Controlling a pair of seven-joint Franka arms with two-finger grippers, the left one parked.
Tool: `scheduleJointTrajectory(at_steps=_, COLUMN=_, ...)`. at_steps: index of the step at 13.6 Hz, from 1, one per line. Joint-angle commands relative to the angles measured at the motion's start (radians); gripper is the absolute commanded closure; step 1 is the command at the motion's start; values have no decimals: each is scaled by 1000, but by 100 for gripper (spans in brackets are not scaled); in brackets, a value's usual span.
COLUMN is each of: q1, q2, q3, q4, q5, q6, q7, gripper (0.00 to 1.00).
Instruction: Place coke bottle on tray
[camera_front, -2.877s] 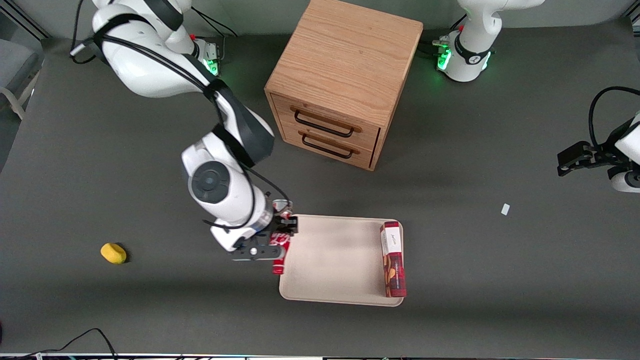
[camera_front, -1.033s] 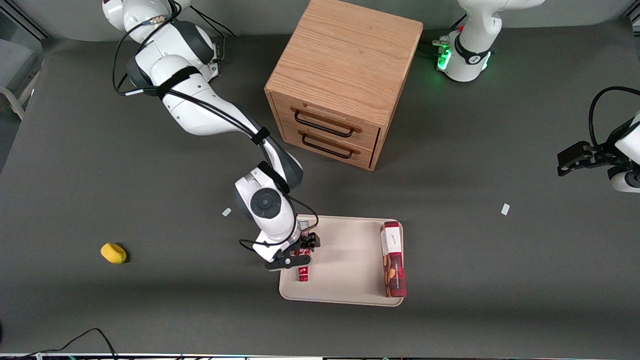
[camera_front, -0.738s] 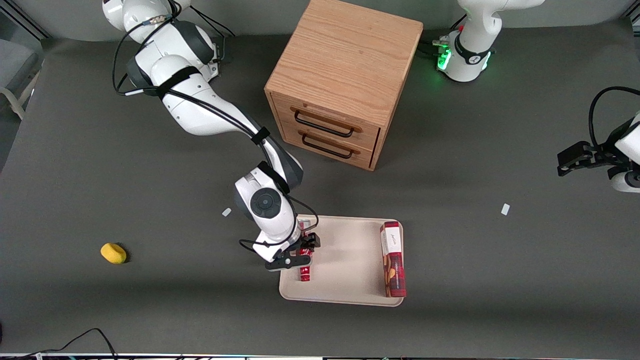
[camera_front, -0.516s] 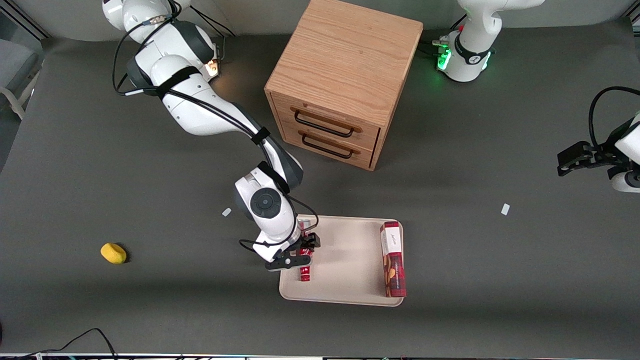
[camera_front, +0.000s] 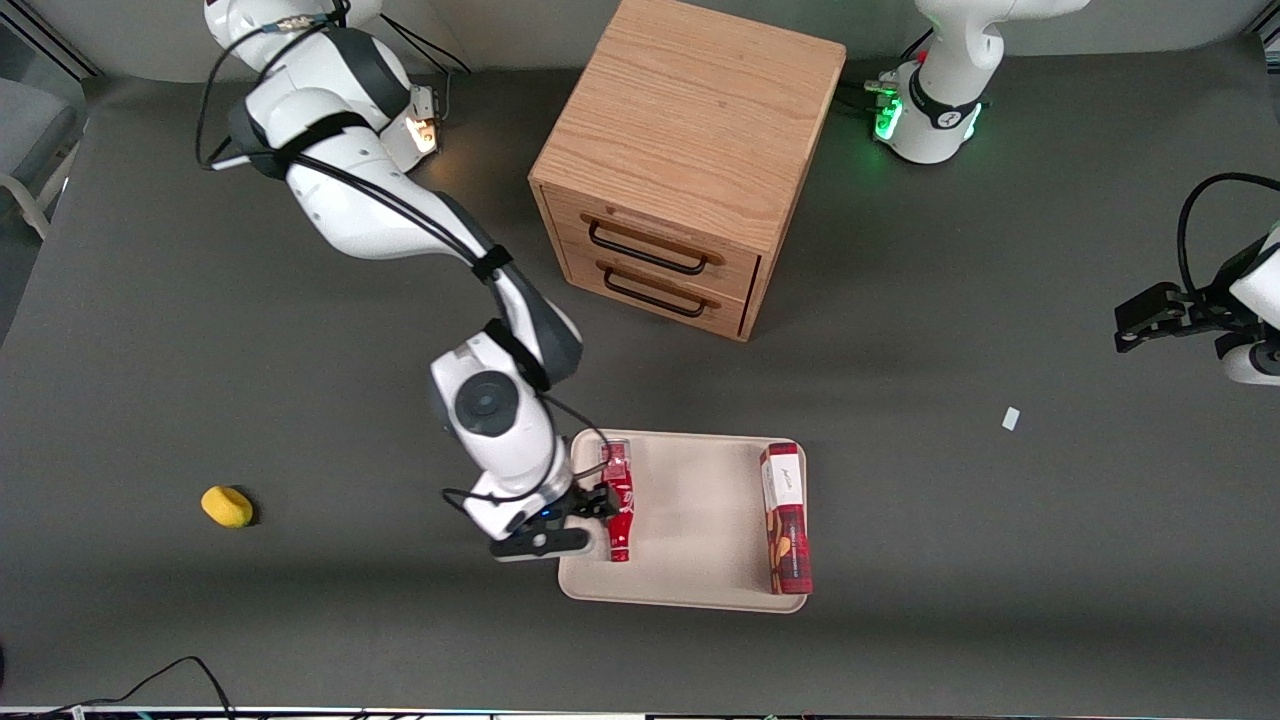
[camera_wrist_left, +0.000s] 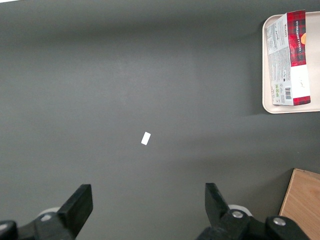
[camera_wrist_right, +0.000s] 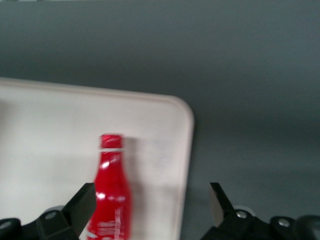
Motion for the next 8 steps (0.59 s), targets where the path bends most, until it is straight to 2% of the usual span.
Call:
scheduleJointTrajectory(at_steps=1, q1=-69, q2=-208, q3=-3, q4=-205, q5=35, q6=-68, q7=-11, gripper=0)
scheduleJointTrajectory(at_steps=3, q1=-139, q2=-319, q3=1, q4=-332, q5=38, q6=-71, q7=-62, gripper=0)
scheduleJointTrajectory(at_steps=4, q1=-182, q2=-378, q3=3, q4=-399, q5=62, q6=-71, q7=-104, gripper=0)
scheduleJointTrajectory(at_steps=6, q1=-250, q2=-510, q3=-5, q4=-537, q5=181, q6=-74, q7=-193, gripper=0)
scheduleJointTrajectory(at_steps=8, q1=-295, q2=-628, q3=-34, q4=-637, q5=225, q6=-140, q7=-288, gripper=0)
